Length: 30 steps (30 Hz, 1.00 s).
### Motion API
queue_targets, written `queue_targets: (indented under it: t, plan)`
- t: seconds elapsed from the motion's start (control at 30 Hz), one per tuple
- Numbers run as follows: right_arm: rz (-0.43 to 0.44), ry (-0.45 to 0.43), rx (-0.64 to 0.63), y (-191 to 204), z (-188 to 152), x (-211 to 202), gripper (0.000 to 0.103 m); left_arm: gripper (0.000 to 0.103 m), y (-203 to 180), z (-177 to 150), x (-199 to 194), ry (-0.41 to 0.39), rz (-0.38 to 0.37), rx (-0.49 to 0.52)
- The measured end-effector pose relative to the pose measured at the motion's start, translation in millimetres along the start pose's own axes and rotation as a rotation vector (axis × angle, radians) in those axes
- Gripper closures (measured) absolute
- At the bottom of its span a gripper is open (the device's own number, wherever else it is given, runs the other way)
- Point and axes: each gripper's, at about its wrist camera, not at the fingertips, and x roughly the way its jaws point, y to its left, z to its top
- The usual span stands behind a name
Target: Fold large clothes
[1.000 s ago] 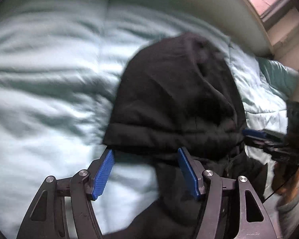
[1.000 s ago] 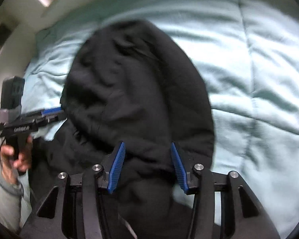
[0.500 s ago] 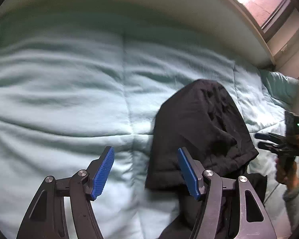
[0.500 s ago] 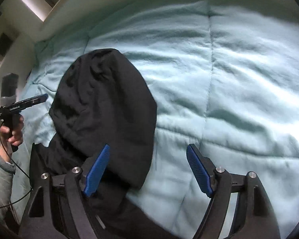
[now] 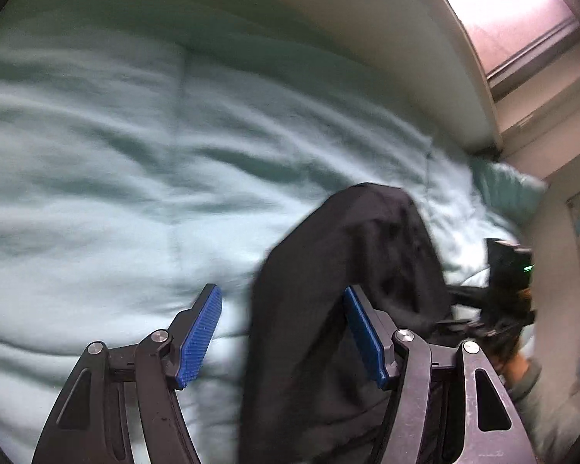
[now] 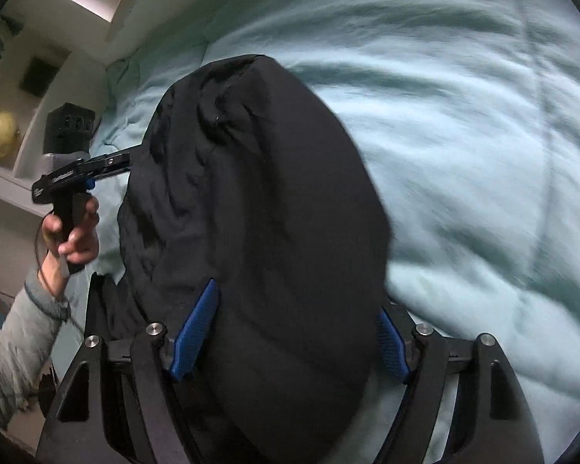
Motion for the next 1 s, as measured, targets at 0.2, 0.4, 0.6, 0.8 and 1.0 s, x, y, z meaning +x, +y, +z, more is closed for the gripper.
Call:
queue_targets:
  t: [0.2, 0.4, 0.6, 0.8, 1.0]
  plan:
    - [-0.174, -0.003, -0.167, 45, -9, -20, 0.075, 0.09, -55, -23, -20, -0.016, 0.014, 0.189]
    - [-0.22, -0.144, -0.266, 110, -64, -94, 0.08, 0.091, -125, -77, -113, -0.094, 0.029, 0.38]
    - [-0.296, -0.249, -0.314, 185, -164, -142, 0.081, 0.091, -176, -182, -198, -0.122, 0.046, 0.468]
    - [-0.372, -0.173, -0.337, 228, -273, -136, 0.078, 0.088, -174, -314, -232, -0.032, 0.083, 0.369]
    - [-0.442, 0.028, -0.179, 196, -352, -97, 0.06, 0.088, -124, -416, -206, 0.151, 0.202, 0.129]
